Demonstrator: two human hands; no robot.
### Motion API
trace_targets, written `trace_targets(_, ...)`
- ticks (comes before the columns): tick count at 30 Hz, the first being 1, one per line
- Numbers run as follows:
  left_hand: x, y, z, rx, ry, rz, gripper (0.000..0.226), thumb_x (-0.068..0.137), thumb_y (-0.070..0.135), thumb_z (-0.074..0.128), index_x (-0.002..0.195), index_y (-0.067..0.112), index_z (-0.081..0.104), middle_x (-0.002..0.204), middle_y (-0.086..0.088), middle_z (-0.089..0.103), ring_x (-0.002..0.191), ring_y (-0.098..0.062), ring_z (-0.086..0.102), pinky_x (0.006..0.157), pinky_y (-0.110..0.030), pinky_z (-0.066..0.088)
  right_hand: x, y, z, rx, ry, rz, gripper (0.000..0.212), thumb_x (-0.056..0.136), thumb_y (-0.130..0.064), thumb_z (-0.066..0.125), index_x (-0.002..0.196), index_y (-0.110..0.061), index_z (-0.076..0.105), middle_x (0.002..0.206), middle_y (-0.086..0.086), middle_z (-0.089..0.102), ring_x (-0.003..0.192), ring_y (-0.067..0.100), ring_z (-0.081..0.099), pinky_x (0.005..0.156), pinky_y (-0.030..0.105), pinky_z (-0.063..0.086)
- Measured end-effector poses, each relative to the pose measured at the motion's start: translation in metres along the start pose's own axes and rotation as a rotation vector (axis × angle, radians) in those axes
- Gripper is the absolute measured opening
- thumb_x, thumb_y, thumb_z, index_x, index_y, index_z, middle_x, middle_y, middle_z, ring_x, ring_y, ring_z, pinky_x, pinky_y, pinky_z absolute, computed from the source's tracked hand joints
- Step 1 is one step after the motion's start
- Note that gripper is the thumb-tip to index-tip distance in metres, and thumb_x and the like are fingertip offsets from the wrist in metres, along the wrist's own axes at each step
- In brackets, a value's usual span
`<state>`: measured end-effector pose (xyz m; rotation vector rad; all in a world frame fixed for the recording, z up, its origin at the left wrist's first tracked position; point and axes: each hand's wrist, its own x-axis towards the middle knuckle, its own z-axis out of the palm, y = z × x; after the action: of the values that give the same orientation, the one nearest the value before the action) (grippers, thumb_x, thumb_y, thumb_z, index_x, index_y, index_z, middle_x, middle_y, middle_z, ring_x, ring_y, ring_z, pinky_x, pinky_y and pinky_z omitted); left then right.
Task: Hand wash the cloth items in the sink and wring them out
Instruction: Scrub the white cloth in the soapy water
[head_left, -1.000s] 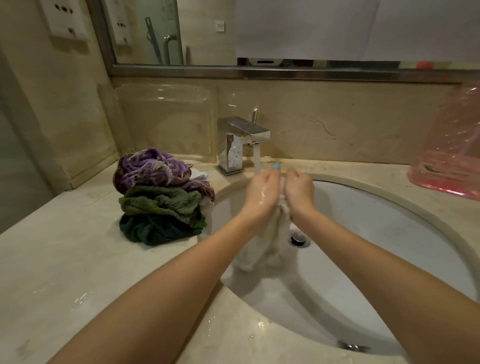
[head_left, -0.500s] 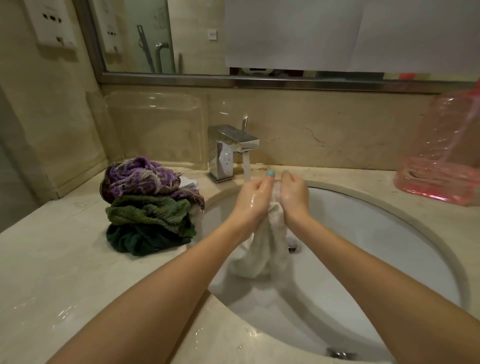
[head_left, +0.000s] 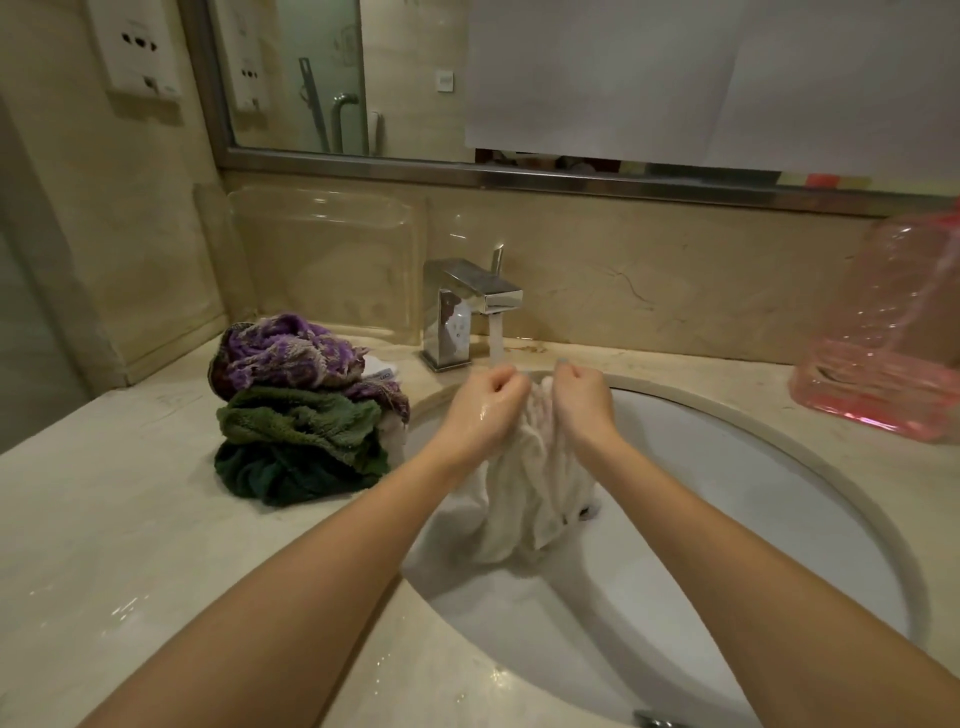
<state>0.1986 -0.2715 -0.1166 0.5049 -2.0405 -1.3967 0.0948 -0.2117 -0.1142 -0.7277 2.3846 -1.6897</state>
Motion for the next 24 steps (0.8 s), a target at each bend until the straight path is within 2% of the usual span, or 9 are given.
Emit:
trace_targets(2, 0.0, -0.002, -0.006, 0.056, -0.095, -0.034, 0.016, 0.098, 0.026, 0.052, 0.089, 0.013, 0.053, 0.081, 0.004, 0.053, 0.071, -0.009, 0.048, 0.064, -0.022, 0.037, 0.004, -0.001, -0.004, 0.085, -0.096, -0.001, 0.04, 0.102, -0.022, 0.038, 0.063, -0.018, 0.034, 0.061, 0.0, 0.032, 0.06, 0.016, 0.031, 0.055, 0.032, 0.023)
trace_targets(5, 0.001, -0.006, -0.011, 0.111, -0.22, -0.115, 0.05, 0.093, 0.053, 0.053, 0.123, 0.013, 0.052, 0.113, 0.001, 0.058, 0.097, -0.009, 0.056, 0.074, -0.017, 0.044, 0.006, -0.004, -0.009, 0.192, -0.258, 0.013, 0.03, 0.1, -0.028, 0.049, 0.076, -0.011, 0.054, 0.07, 0.007, 0.05, 0.066, 0.018, 0.05, 0.062, 0.03, 0.039)
trace_targets(8, -0.001, -0.005, -0.01, 0.048, -0.297, -0.164, 0.041, 0.093, 0.049, 0.058, 0.117, 0.016, 0.06, 0.11, -0.004, 0.068, 0.095, -0.014, 0.067, 0.083, -0.027, 0.057, 0.01, -0.001, -0.013, 0.292, -0.452, 0.06, 0.022, 0.095, -0.021, 0.058, 0.098, -0.001, 0.067, 0.093, 0.014, 0.066, 0.091, 0.026, 0.064, 0.072, 0.031, 0.05)
trace_targets(10, 0.001, -0.006, -0.011, -0.014, -0.238, -0.158, 0.028, 0.095, 0.046, 0.056, 0.111, 0.024, 0.063, 0.11, -0.004, 0.068, 0.101, -0.019, 0.067, 0.091, -0.035, 0.055, 0.015, 0.003, -0.019, 0.37, -0.621, 0.05, 0.028, 0.094, -0.016, 0.058, 0.112, 0.005, 0.065, 0.108, 0.018, 0.066, 0.101, 0.028, 0.063, 0.082, 0.033, 0.051)
trace_targets(12, 0.003, -0.007, -0.013, -0.084, -0.125, -0.135, 0.031, 0.096, 0.047, 0.053, 0.112, 0.022, 0.064, 0.11, -0.004, 0.068, 0.102, -0.02, 0.066, 0.092, -0.037, 0.054, 0.018, 0.006, -0.027, 0.415, -0.765, 0.027, 0.034, 0.094, -0.016, 0.057, 0.122, 0.002, 0.062, 0.12, 0.015, 0.066, 0.11, 0.025, 0.062, 0.094, 0.033, 0.05)
trace_targets(15, 0.005, -0.007, -0.014, -0.167, 0.032, -0.054, 0.04, 0.1, 0.042, 0.049, 0.112, 0.005, 0.062, 0.105, -0.011, 0.069, 0.095, -0.024, 0.068, 0.082, -0.034, 0.058, 0.018, 0.017, -0.032, 0.248, -0.876, 0.014, 0.032, 0.091, -0.017, 0.062, 0.12, -0.004, 0.063, 0.117, 0.01, 0.068, 0.109, 0.024, 0.064, 0.084, 0.026, 0.054)
trace_targets(17, 0.008, -0.007, -0.016, -0.202, 0.129, -0.051, 0.04, 0.101, 0.041, 0.046, 0.111, 0.004, 0.059, 0.101, -0.009, 0.067, 0.093, -0.02, 0.067, 0.076, -0.029, 0.057, 0.017, 0.028, -0.03, 0.017, -0.883, 0.028, 0.031, 0.083, -0.026, 0.07, 0.11, -0.01, 0.064, 0.111, 0.007, 0.068, 0.106, 0.023, 0.063, 0.084, 0.027, 0.053)
trace_targets(19, 0.011, -0.008, -0.016, -0.202, 0.2, -0.075, 0.037, 0.102, 0.042, 0.044, 0.112, 0.01, 0.059, 0.102, -0.004, 0.066, 0.097, -0.016, 0.064, 0.079, -0.026, 0.053, 0.018, 0.036, -0.03, -0.038, -0.846, 0.069, 0.025, 0.088, -0.028, 0.069, 0.106, -0.013, 0.062, 0.11, 0.005, 0.066, 0.108, 0.024, 0.061, 0.096, 0.035, 0.049)
trace_targets(24, 0.017, -0.016, -0.016, -0.166, 0.332, -0.128, 0.023, 0.106, 0.032, 0.037, 0.097, 0.021, 0.056, 0.089, 0.002, 0.058, 0.085, -0.014, 0.055, 0.073, -0.025, 0.045, 0.021, 0.035, -0.034, 0.265, -0.643, 0.05, 0.025, 0.1, -0.029, 0.051, 0.111, -0.009, 0.063, 0.1, 0.006, 0.067, 0.092, 0.021, 0.063, 0.08, 0.031, 0.05)
